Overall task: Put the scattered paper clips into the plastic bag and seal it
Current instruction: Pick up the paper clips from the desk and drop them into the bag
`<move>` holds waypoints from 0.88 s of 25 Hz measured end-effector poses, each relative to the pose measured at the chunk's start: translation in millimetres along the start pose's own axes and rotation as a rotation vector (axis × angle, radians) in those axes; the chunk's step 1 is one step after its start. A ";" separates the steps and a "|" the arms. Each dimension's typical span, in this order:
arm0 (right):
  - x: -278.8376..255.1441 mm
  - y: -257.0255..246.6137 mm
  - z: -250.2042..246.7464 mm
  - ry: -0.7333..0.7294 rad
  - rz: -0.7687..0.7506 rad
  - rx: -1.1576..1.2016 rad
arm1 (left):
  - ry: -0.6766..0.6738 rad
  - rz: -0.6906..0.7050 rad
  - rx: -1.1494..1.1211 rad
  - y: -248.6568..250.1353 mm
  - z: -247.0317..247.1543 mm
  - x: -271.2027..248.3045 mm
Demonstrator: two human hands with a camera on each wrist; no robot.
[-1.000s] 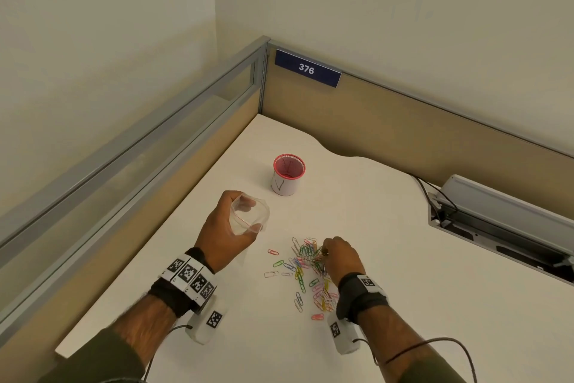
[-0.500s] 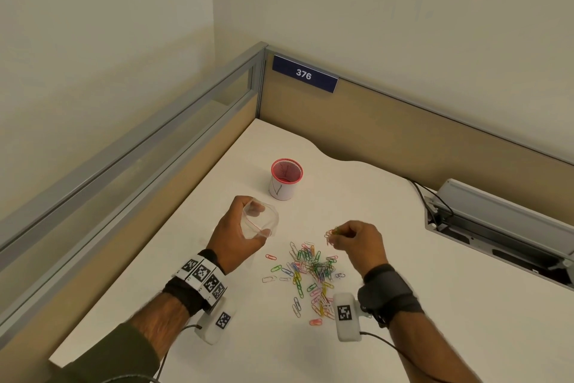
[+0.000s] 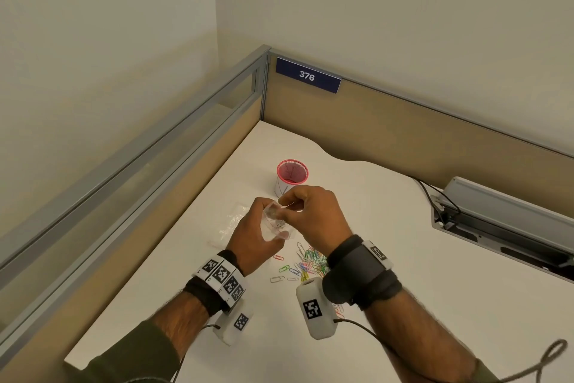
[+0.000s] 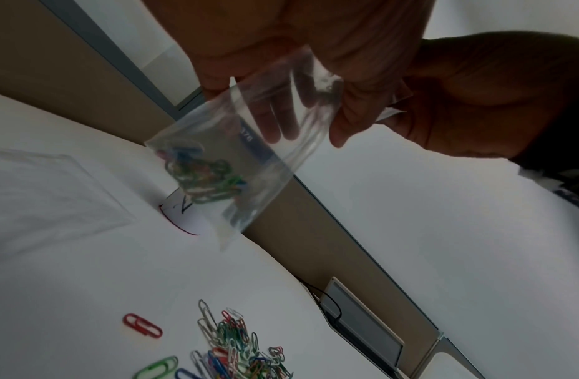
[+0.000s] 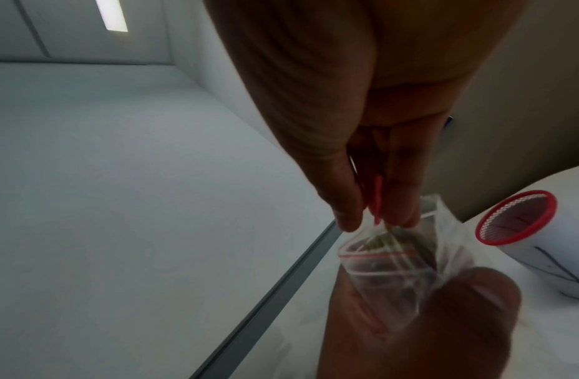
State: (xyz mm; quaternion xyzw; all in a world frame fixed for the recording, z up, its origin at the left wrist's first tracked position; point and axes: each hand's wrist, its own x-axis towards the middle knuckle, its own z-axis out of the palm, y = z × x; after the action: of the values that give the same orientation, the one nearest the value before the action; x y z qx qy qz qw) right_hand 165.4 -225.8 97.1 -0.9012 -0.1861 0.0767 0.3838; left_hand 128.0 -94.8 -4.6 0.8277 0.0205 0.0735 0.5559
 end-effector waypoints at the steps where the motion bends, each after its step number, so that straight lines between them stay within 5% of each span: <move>1: -1.2 -2.7 -1.7 0.013 -0.002 0.002 | 0.002 -0.003 -0.006 -0.3 -0.5 -0.3; 5: -3.1 1.1 -22.9 0.140 -0.023 0.088 | 0.026 0.000 -0.016 -8.3 -3.7 -2.8; 8: 4.0 56.6 -34.2 0.197 0.076 0.097 | 0.039 0.000 -0.047 -12.5 -7.3 -4.4; 12: -11.1 179.7 -17.1 0.042 0.428 -0.325 | 0.071 0.022 -0.064 -17.6 -14.1 -6.0; 15: -40.4 227.9 11.6 -0.088 0.592 -0.477 | 0.091 0.024 -0.079 -19.7 -19.7 -7.8; 22: -57.7 234.3 36.7 -0.110 0.454 -0.367 | 0.098 0.048 -0.069 -23.2 -29.6 -7.9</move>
State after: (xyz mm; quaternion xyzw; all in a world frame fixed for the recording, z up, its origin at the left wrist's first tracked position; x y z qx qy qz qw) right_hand 166.8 -373.4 -97.4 -0.9686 -0.0109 0.1744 0.1770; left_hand 117.0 -59.7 -15.8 0.8038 0.0252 0.1279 0.5805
